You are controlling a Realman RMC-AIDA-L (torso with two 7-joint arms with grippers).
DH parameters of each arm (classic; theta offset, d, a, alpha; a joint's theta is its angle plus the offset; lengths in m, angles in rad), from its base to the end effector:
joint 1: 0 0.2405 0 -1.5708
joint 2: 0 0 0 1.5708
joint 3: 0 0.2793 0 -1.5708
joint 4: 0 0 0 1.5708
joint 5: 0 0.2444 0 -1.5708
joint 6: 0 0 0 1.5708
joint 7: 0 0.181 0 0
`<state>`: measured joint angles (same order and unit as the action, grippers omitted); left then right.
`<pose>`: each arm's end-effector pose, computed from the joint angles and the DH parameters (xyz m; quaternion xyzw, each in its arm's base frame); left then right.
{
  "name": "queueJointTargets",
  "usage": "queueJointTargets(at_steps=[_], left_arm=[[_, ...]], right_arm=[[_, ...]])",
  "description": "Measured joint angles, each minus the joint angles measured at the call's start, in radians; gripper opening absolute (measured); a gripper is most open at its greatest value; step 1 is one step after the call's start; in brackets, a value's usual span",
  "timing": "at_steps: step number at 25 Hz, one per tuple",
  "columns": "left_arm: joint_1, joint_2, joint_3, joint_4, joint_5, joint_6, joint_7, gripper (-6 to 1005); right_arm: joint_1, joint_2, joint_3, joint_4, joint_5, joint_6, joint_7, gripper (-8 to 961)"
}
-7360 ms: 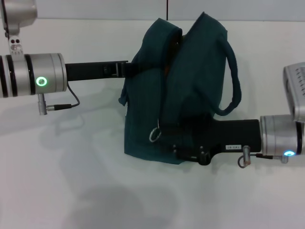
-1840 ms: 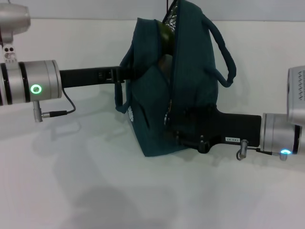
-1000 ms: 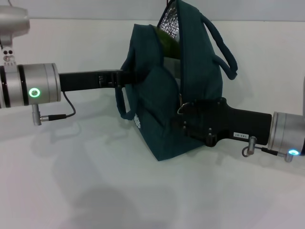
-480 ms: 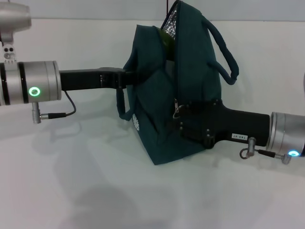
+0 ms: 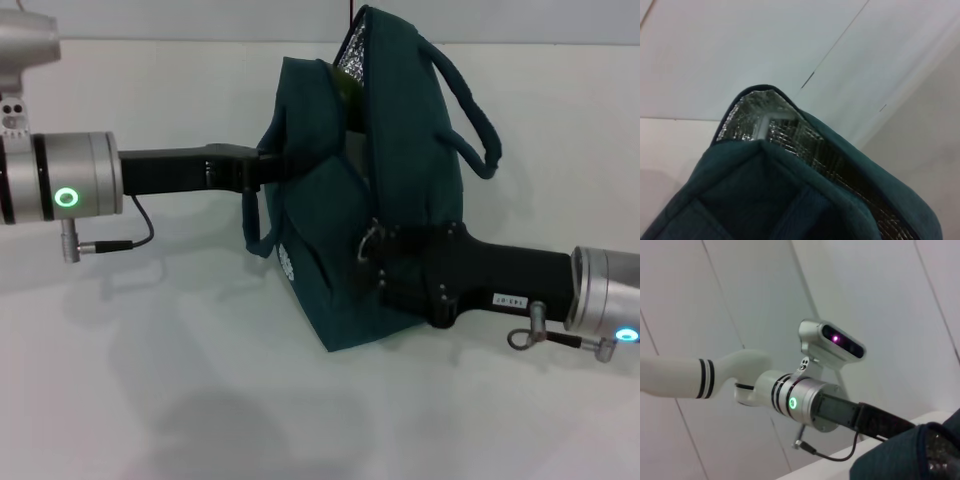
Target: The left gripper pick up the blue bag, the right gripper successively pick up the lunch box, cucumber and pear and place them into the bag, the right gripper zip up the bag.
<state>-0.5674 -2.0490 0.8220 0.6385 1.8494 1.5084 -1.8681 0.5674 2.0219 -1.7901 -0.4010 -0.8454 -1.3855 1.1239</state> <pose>-0.2575 0.4020 -0.0411 -0.8681 -0.4036 -0.2822 0.0617 0.2076 0.3492 -0.1321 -0.9179 0.1668 0.3589 0.0300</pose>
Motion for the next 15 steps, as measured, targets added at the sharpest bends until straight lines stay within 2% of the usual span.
queueJointTargets(at_steps=[9,15], left_arm=[[0.001,-0.004,-0.004,-0.006,-0.003,-0.002,0.003,57],[0.001,-0.005,-0.004,-0.007,-0.005,-0.002,0.003,57]], right_arm=[[0.003,-0.007,-0.001,0.058,-0.001,-0.04,0.025,334],[-0.013,0.0,0.03,0.063,0.008,0.001,0.026,303]])
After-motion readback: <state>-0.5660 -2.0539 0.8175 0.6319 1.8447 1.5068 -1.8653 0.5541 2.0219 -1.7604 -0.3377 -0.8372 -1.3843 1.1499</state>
